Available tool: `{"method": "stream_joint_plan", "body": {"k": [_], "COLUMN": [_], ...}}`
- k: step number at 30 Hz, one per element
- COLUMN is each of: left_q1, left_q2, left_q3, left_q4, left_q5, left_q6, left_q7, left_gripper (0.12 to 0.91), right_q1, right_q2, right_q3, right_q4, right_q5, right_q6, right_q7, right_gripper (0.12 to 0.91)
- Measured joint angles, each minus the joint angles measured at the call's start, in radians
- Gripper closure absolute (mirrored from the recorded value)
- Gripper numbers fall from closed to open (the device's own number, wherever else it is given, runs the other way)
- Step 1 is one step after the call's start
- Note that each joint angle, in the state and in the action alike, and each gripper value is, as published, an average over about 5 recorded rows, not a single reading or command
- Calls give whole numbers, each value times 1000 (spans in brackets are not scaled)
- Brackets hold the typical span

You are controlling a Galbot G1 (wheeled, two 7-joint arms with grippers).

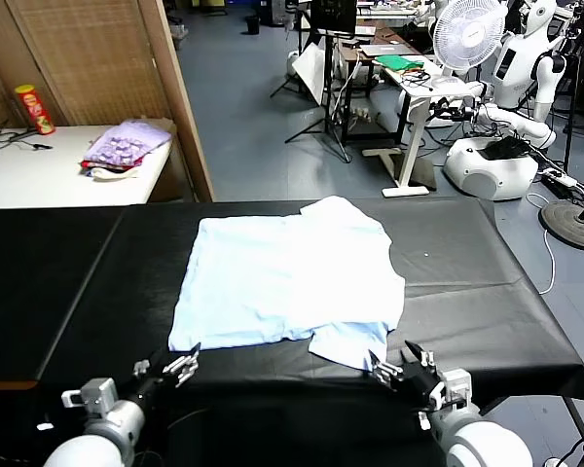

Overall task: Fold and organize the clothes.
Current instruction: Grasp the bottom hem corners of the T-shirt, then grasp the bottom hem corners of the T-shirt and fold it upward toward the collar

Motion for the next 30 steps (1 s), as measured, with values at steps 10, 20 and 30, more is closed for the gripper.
{"method": "stream_joint_plan", "body": {"k": [10,20,30], "left_q1": [-6,7,139], "left_q2": [0,-4,7], "left_q3": [1,-4,-65], "left_q4": [26,26,-117], "left_q5": [-2,-2,-43], "left_q6": [-7,-15,-9], "left_q7": [3,1,-45], "left_gripper": [353,874,902], "right_q1": [20,-35,-188], "right_q2": [23,36,30], "right_q3": [-27,-10,66], "right_q4": [-45,1,204], "right_q5": [-12,1,15], "right_q6": [7,-2,-17], "right_q7": [-10,37,53], "right_gripper": [630,903,903]}}
